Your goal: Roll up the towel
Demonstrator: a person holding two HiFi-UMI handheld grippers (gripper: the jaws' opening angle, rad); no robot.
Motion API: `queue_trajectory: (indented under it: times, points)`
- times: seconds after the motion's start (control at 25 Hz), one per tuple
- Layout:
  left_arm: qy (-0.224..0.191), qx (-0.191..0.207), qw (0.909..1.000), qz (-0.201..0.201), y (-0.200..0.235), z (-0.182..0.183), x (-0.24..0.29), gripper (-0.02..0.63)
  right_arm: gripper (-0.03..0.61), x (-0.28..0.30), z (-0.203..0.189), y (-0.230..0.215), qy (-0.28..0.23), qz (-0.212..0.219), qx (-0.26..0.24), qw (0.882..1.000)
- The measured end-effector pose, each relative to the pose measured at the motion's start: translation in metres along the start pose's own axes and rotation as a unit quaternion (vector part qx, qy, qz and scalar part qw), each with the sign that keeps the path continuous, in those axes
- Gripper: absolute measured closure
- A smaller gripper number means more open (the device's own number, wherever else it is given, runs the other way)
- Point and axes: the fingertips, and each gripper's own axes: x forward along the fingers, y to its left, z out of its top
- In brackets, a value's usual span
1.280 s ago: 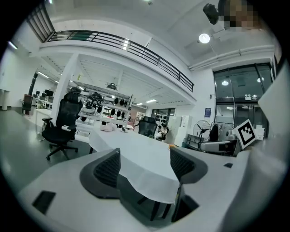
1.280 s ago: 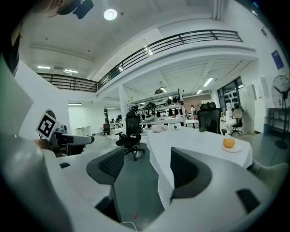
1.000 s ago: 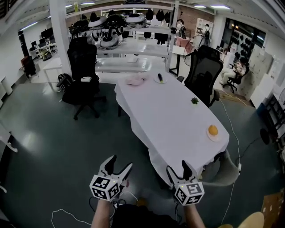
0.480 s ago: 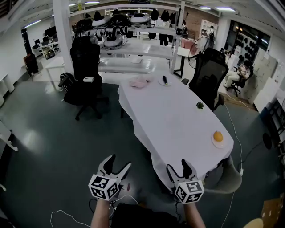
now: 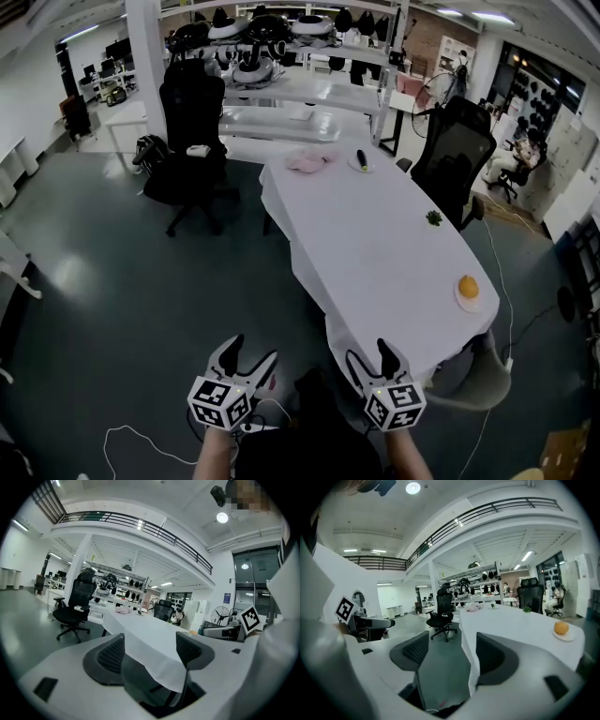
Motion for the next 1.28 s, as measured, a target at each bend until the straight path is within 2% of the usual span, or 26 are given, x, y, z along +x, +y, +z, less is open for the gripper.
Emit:
queue_trajectory:
  times: [0.28, 0.56, 1.08, 1.28]
  points:
    - [-0.002, -0.007, 0.9999, 0.015, 0.016, -0.003, 0.004, 0.252, 0.264, 0.023, 0.001, 0.005, 0.004, 0.015, -0.003, 1.0]
    - [0.0, -0.003, 0.9998, 0.017, 0.042, 0.008, 0.036, 0.252, 0.264, 0.065, 0.009, -0.01, 0.009, 0.014, 0.001, 1.0]
    - [-0.011, 0.028, 0.9994, 0.016, 0.122, 0.081, 0.141, 0.252, 0.264, 0.184, 0.081, -0.06, -0.015, -0.004, 0.001, 1.0]
    - [-0.015, 0.031, 0.9992, 0.022, 0.146, 0.096, 0.175, 0.252, 0.264, 0.223, 0.1, -0.077, -0.017, -0.003, -0.005, 1.0]
